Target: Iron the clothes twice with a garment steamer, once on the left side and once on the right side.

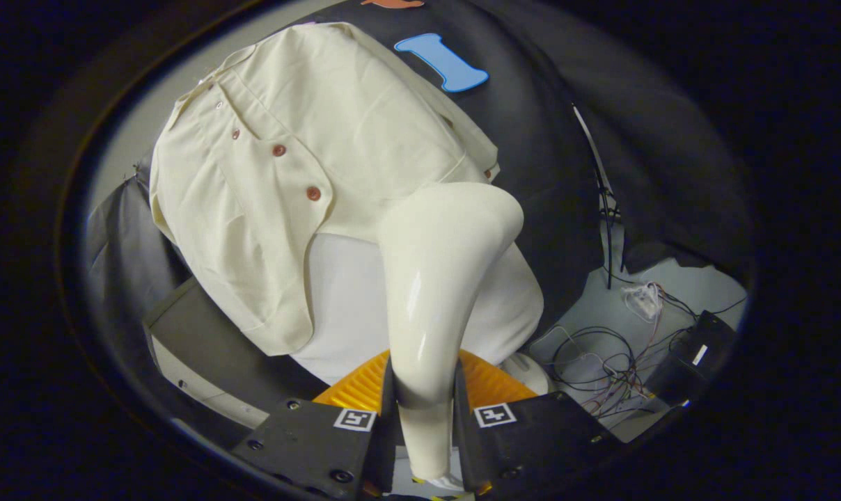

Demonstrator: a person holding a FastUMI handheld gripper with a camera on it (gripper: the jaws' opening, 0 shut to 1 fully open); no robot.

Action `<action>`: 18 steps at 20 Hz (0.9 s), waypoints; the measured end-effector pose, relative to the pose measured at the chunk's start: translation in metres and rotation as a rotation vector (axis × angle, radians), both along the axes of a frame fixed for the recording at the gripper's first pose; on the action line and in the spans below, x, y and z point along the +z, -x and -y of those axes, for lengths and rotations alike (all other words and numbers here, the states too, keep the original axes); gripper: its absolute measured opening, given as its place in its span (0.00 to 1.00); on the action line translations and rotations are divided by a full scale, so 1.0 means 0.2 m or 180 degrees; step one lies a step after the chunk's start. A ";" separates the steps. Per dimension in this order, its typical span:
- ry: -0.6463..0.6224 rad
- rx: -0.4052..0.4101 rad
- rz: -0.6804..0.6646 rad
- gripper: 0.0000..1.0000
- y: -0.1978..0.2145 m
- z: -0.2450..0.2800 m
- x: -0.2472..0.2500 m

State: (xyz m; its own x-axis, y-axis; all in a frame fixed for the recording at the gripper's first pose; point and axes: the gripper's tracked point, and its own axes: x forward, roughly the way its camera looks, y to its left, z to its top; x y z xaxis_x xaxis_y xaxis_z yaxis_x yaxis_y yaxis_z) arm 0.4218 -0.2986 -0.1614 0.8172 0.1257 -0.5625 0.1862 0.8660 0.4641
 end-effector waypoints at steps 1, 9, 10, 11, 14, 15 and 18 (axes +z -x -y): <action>0.0013 0.0007 0.0035 0.37 0.03 -0.02 0.04; 0.0457 0.0353 0.0527 0.37 0.30 -0.34 0.44; 0.0527 0.0416 0.0617 0.37 0.33 -0.40 0.49; 0.0573 0.0463 0.0709 0.37 0.36 -0.47 0.55; 0.0675 0.0551 0.0988 0.37 0.45 -0.65 0.71; 0.0712 0.0557 0.1093 0.37 0.49 -0.71 0.75; 0.0788 0.0528 0.1327 0.37 0.60 -0.86 0.87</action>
